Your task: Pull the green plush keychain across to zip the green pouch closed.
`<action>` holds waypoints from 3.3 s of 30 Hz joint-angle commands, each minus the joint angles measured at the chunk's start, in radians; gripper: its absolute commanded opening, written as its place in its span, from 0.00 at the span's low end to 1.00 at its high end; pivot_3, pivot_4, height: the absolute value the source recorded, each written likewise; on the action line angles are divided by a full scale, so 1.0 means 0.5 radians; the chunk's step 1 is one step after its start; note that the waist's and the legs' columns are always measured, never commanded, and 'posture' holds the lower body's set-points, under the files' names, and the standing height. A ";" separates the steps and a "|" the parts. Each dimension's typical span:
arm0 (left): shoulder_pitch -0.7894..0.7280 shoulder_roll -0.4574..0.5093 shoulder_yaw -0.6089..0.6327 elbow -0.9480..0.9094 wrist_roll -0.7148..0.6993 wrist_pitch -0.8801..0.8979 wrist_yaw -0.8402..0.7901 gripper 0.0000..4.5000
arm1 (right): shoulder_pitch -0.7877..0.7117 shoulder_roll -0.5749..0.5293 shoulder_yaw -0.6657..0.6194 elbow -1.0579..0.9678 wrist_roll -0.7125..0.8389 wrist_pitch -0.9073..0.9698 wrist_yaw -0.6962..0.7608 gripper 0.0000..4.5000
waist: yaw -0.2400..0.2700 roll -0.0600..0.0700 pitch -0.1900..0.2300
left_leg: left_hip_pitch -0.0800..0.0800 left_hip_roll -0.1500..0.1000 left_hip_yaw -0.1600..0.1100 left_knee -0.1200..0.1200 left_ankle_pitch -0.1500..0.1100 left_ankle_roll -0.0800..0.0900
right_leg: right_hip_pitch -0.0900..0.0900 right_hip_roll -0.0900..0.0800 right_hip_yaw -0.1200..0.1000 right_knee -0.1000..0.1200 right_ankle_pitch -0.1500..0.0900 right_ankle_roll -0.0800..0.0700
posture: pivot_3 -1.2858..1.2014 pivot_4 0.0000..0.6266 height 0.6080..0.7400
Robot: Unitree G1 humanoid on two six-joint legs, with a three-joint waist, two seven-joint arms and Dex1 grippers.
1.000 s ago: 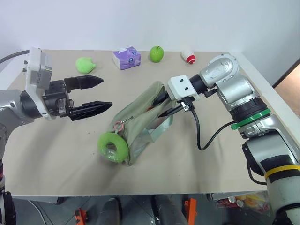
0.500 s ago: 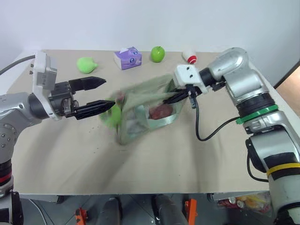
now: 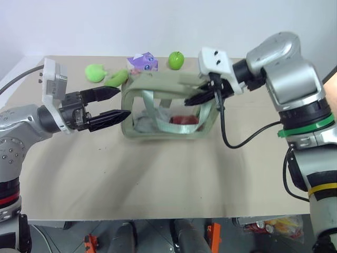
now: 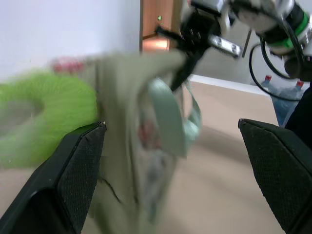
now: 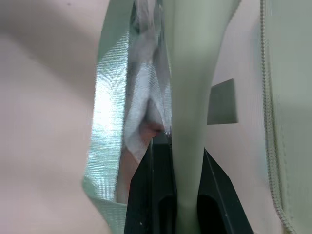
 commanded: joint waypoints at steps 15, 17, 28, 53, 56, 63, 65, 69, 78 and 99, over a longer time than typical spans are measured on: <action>-0.044 0.035 0.091 -0.048 -0.049 -0.013 0.065 1.00 | 0.101 0.119 -0.105 -0.199 0.129 0.376 -0.343 0.30 | -0.002 0.000 0.000 | 0.001 0.006 0.000 0.001 0.000 0.000 | 0.000 0.005 0.000 0.000 0.002 -0.002 | 0.52 0.24 1.00; -0.043 0.036 0.093 -0.047 -0.047 -0.016 0.067 1.00 | 0.129 0.096 -0.113 -0.260 0.175 0.343 -0.304 0.47 | -0.002 -0.001 0.000 | 0.001 0.006 0.000 0.000 0.000 0.000 | 0.000 0.006 0.000 0.000 0.002 -0.002 | 0.52 0.24 1.00; -0.062 0.011 0.125 0.015 -0.070 -0.011 0.086 1.00 | 0.042 -0.200 -0.450 -0.157 0.838 0.194 0.207 0.84 | 0.002 0.000 0.000 | 0.001 0.007 0.000 0.001 0.000 0.000 | 0.002 0.006 0.000 -0.001 0.001 -0.002 | 0.52 0.24 1.00; 0.367 0.147 0.332 0.279 0.063 -0.021 0.046 1.00 | 0.880 -0.453 -0.669 -0.448 0.832 0.105 -0.161 0.84 | -0.002 0.004 0.003 | 0.007 0.019 0.004 0.003 -0.002 -0.001 | 0.001 0.018 0.001 0.000 0.002 -0.009 | 0.52 0.24 1.00; 0.373 0.128 0.326 0.295 0.076 -0.029 0.053 1.00 | 0.865 -0.422 -0.666 -0.479 0.866 0.145 -0.184 0.84 | -0.002 0.004 0.003 | 0.007 0.019 0.004 0.003 -0.002 -0.001 | 0.001 0.018 0.002 0.000 0.002 -0.009 | 0.52 0.24 1.00; 0.361 0.082 0.348 0.340 0.076 -0.037 0.120 1.00 | 0.847 -0.311 -0.613 -0.479 0.843 0.147 -0.277 0.59 | -0.002 0.004 0.003 | 0.006 0.019 0.004 0.001 -0.002 -0.002 | 0.001 0.018 0.002 0.000 0.001 -0.010 | 0.52 0.24 1.00; 0.352 0.066 0.357 0.360 0.081 -0.040 0.151 1.00 | 0.838 -0.277 -0.606 -0.464 0.830 0.138 -0.309 0.43 | -0.002 0.004 0.003 | 0.006 0.019 0.004 0.001 -0.002 -0.002 | 0.001 0.018 0.002 0.000 0.002 -0.010 | 0.52 0.24 1.00; 0.311 0.019 0.356 0.453 0.121 -0.059 0.259 1.00 | 0.830 -0.228 -0.624 -0.468 0.858 0.149 -0.337 0.13 | -0.001 0.004 0.003 | 0.006 0.019 0.003 0.002 -0.002 -0.002 | 0.001 0.019 0.002 0.000 0.002 -0.010 | 0.52 0.24 1.00; 0.078 -0.130 -0.022 0.845 0.519 -0.067 0.466 1.00 | 0.823 -0.207 -0.623 -0.463 0.863 0.126 -0.326 0.01 | 0.003 0.004 0.002 | 0.006 0.020 0.002 0.002 -0.002 -0.002 | 0.002 0.022 0.002 0.000 0.004 -0.009 | 0.52 0.24 1.00; -0.205 -0.185 0.085 1.011 0.426 0.065 0.326 1.00 | 0.891 -0.255 -0.663 -0.559 0.907 0.170 -0.362 0.01 | 0.000 0.004 0.002 | 0.005 0.020 0.001 0.004 -0.002 -0.002 | 0.002 0.024 0.004 0.000 0.006 -0.008 | 0.52 0.24 1.00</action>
